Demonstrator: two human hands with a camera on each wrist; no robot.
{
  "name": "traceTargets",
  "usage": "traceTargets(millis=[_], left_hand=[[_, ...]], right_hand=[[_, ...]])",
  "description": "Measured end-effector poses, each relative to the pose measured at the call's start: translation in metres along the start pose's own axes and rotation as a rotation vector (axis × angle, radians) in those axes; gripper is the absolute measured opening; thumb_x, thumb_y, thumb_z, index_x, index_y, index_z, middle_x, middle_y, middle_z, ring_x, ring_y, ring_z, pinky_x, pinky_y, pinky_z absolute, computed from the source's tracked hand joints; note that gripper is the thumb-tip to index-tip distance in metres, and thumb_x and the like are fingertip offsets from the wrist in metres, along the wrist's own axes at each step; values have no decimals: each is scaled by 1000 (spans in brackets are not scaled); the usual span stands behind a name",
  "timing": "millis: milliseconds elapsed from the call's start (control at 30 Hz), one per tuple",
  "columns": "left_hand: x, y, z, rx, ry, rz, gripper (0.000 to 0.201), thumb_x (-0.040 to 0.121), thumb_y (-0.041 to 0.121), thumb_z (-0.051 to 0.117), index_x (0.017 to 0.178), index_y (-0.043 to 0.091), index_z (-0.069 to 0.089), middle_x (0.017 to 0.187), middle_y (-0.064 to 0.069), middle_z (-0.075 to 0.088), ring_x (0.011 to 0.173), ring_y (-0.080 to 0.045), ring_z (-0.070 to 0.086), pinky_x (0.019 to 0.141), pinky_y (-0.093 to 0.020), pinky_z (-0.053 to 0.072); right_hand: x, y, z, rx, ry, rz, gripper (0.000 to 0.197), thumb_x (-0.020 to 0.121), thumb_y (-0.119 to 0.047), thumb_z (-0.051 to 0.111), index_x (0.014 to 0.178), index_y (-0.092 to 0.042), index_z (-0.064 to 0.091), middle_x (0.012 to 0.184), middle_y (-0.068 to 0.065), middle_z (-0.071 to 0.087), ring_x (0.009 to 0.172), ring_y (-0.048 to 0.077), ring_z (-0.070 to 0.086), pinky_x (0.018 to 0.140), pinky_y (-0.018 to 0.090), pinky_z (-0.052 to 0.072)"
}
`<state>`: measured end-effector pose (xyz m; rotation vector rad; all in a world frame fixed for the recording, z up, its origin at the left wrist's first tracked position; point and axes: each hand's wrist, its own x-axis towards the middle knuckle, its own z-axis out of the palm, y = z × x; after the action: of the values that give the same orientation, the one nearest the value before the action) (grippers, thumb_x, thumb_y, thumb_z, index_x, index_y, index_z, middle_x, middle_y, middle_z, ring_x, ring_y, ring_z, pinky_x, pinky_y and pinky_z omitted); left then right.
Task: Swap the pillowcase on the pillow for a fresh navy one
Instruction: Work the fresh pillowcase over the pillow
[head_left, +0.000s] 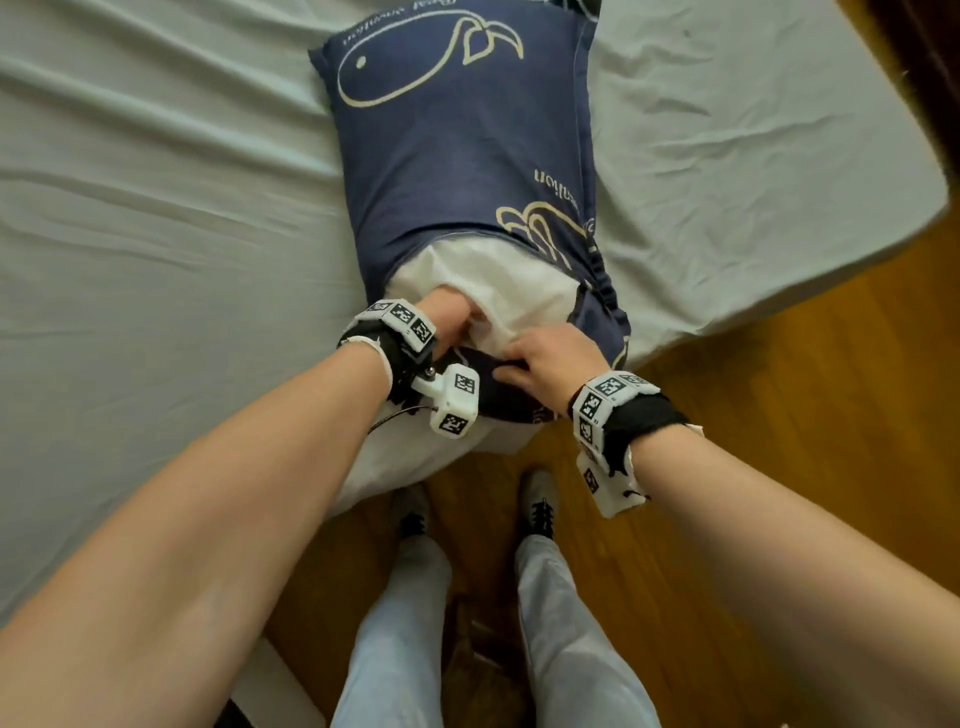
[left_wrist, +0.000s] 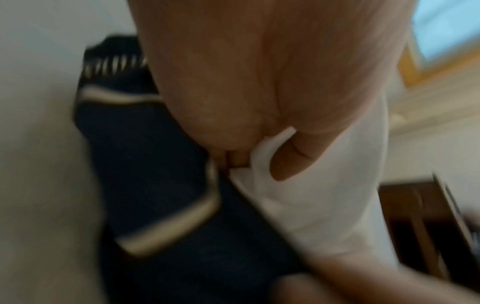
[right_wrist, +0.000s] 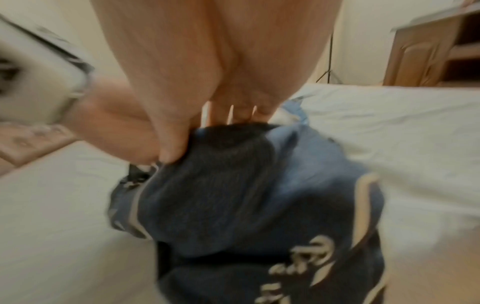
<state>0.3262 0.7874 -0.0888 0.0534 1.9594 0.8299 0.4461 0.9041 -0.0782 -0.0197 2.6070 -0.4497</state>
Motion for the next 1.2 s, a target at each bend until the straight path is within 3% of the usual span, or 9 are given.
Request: traceTargets(millis=[133, 400, 533, 667, 733, 900, 1033, 1133, 1200], left_hand=[[-25, -4, -11, 521, -8, 19, 38, 95, 23, 47, 120, -2, 62, 124, -20, 61, 113, -34, 57, 91, -32, 45], [-62, -65, -51, 1332, 141, 292, 38, 78, 49, 44, 87, 23, 71, 93, 0, 66, 112, -23, 49, 107, -44, 21], [-81, -86, -67, 1252, 237, 325, 38, 77, 40, 51, 101, 12, 61, 96, -9, 68, 95, -29, 59, 87, -37, 35], [-95, -105, -95, 1041, 266, 284, 46, 76, 24, 54, 119, 20, 40, 88, -7, 68, 83, -35, 65, 62, -33, 41], [-103, -109, -111, 1102, 272, 308, 48, 75, 20, 56, 121, 26, 43, 91, -4, 69, 84, -33, 65, 64, -33, 44], [-126, -97, -132, 1249, 301, 474, 30, 71, 20, 63, 101, 25, 66, 85, 1, 67, 83, -23, 63, 71, -31, 37], [-136, -76, -156, 1084, 542, 661, 42, 66, 8, 62, 106, 20, 66, 104, -4, 60, 76, -26, 60, 71, -34, 42], [-144, -38, -179, 937, 550, 638, 36, 74, 2, 57, 102, 21, 69, 109, -2, 57, 76, -28, 56, 75, -32, 38], [-138, -32, -191, 826, 514, 577, 43, 77, 0, 51, 110, 24, 67, 118, 1, 55, 87, -29, 57, 82, -32, 40]], right_hand=[[6, 8, -13, -1, 185, -5, 27, 96, -33, 55, 119, -29, 68, 110, -1, 69, 107, 25, 61, 88, 39, 46], [25, -47, -24, 148, 257, 80, 38, 93, -28, 47, 132, -30, 46, 88, 2, 66, 86, 30, 64, 66, 34, 43], [54, -72, -20, -63, 427, -158, 24, 88, -23, 60, 108, -28, 70, 99, 7, 61, 91, 32, 55, 63, 36, 48], [84, -104, -10, -32, -318, -96, 32, 91, -36, 38, 106, -28, 65, 121, 5, 63, 107, 33, 57, 94, 42, 46], [93, -118, -8, -9, -475, -29, 34, 91, -37, 36, 106, -22, 62, 119, 10, 64, 105, 33, 59, 93, 39, 45], [108, -149, -28, 17, -458, 73, 32, 84, -45, 50, 90, -15, 56, 97, 11, 60, 88, 30, 57, 73, 33, 41], [105, -160, -67, 203, -363, 143, 27, 79, -43, 58, 82, -16, 57, 85, 7, 61, 78, 24, 58, 65, 33, 43], [107, -177, -83, 325, -347, 101, 44, 61, -45, 62, 91, -14, 61, 87, 9, 66, 84, 31, 64, 68, 41, 52], [110, -190, -82, 349, -334, 87, 27, 73, -35, 64, 94, -17, 62, 90, 6, 65, 89, 29, 62, 69, 36, 46]])
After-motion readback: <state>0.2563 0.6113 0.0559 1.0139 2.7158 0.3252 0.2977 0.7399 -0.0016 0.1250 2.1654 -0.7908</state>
